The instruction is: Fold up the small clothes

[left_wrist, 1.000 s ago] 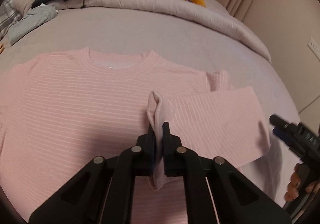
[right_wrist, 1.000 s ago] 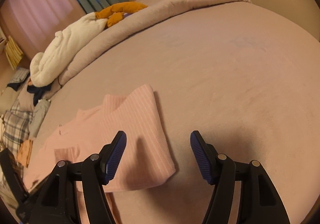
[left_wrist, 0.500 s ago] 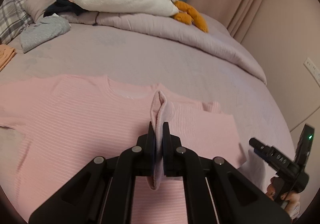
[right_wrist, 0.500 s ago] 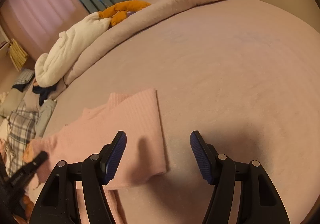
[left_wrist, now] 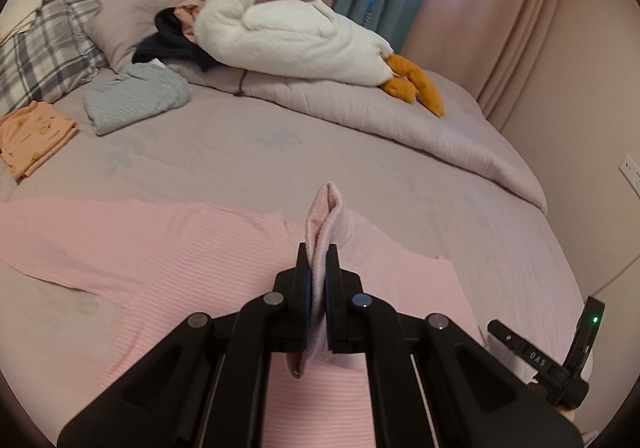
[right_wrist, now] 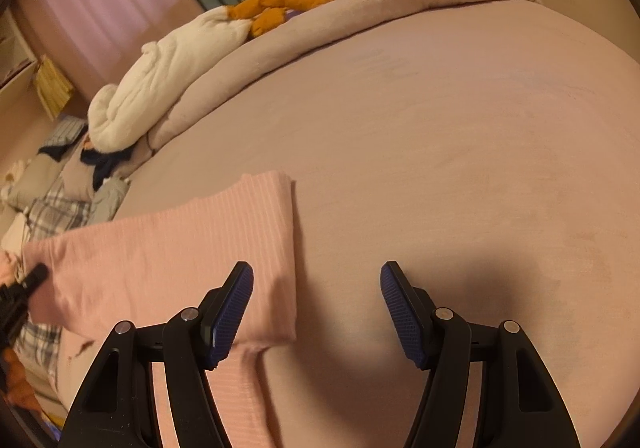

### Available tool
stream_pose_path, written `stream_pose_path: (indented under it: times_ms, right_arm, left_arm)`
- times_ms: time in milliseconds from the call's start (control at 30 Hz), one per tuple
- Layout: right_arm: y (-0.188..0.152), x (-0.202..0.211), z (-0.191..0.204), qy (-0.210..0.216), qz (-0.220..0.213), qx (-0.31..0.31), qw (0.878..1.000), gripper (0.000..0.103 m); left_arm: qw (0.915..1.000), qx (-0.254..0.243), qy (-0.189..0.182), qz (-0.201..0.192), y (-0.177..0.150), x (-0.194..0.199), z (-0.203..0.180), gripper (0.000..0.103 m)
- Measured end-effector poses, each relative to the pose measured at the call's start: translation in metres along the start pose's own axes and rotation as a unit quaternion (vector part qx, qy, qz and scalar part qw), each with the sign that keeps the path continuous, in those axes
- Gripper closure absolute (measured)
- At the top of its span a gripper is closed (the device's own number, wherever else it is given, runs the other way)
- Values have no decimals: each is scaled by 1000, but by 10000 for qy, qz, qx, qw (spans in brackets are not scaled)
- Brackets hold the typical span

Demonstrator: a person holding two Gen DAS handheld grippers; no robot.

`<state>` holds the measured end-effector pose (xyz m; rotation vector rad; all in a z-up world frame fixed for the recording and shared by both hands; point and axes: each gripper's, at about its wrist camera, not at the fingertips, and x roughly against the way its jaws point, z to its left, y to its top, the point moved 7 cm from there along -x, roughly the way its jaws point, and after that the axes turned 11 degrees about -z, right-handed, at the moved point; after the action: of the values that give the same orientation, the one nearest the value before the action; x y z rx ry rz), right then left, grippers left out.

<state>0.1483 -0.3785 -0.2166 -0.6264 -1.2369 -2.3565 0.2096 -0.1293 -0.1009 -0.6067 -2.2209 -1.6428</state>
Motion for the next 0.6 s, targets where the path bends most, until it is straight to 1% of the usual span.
stream_pose_path:
  times_ms: [233, 333, 433, 500, 567, 600]
  right_arm:
    - [-7, -10, 22, 238, 152, 210, 9994, 37]
    - [-10, -14, 31, 300, 227, 352, 9987, 38]
    - [-12, -17, 38, 318, 262, 463, 9981, 44]
    - [-14, -20, 41, 363, 310, 477, 9977, 45]
    - [-16, -24, 46, 427, 389, 510, 9970, 50]
    - [-18, -25, 49, 436, 421, 530, 9968, 54]
  left_arm:
    - [9992, 5, 336, -218, 18, 13, 29, 99]
    - [9987, 24, 466, -207, 22, 13, 41, 99]
    - [9984, 74, 550, -143, 22, 13, 54, 99]
    - [9980, 115, 600, -131, 22, 14, 60, 99]
    - [9977, 152, 652, -127, 22, 15, 67, 99]
    - [9976, 167, 665, -113, 22, 16, 69, 98]
